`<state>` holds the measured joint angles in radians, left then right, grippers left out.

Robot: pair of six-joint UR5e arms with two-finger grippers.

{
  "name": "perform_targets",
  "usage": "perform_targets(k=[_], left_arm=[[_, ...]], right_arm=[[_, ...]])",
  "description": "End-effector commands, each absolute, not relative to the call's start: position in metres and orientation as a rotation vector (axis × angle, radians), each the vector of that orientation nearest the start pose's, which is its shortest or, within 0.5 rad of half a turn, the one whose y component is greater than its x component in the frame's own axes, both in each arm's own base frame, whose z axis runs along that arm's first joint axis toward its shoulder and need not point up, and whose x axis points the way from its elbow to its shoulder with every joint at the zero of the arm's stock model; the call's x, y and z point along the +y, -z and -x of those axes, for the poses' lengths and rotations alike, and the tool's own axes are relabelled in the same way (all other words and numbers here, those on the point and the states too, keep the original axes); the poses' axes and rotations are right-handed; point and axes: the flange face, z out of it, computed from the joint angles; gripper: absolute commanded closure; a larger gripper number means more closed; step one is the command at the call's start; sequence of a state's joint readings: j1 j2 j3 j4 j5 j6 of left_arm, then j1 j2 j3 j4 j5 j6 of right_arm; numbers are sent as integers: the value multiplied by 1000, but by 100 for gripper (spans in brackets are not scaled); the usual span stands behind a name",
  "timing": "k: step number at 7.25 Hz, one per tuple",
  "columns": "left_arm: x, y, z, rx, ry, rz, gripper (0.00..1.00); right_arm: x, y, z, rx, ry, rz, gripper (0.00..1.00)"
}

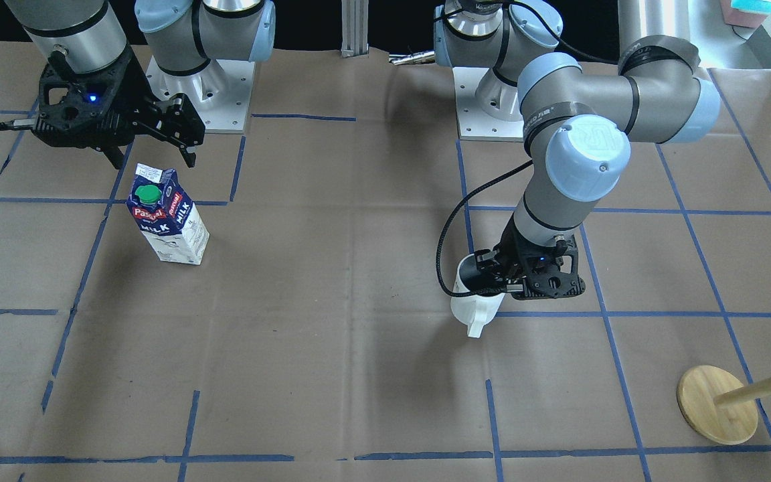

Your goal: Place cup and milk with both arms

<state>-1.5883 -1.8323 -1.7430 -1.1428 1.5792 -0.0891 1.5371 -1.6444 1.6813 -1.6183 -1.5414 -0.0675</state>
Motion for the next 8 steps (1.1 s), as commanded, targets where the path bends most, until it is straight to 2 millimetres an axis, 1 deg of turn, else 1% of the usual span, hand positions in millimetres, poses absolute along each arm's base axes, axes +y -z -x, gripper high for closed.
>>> perform_targets(k=[1, 2, 3, 4, 6, 8], left_arm=[[-595, -306, 185, 3154, 19, 217, 100], [-612, -307, 209, 3158, 49, 225, 100], [-628, -297, 226, 3166, 42, 264, 100], [-647, -281, 249, 3185, 28, 275, 100], [-659, -248, 269, 3181, -27, 250, 100], [-652, -242, 287, 3211, -57, 218, 100]], right_arm=[[-466, -473, -121, 3111, 19, 53, 0], [-466, -474, -121, 3113, 21, 53, 0], [-466, -474, -121, 3113, 21, 53, 0], [-466, -473, -121, 3111, 19, 57, 0], [-466, -473, -120, 3112, 19, 58, 0], [-466, -474, -121, 3112, 21, 60, 0]])
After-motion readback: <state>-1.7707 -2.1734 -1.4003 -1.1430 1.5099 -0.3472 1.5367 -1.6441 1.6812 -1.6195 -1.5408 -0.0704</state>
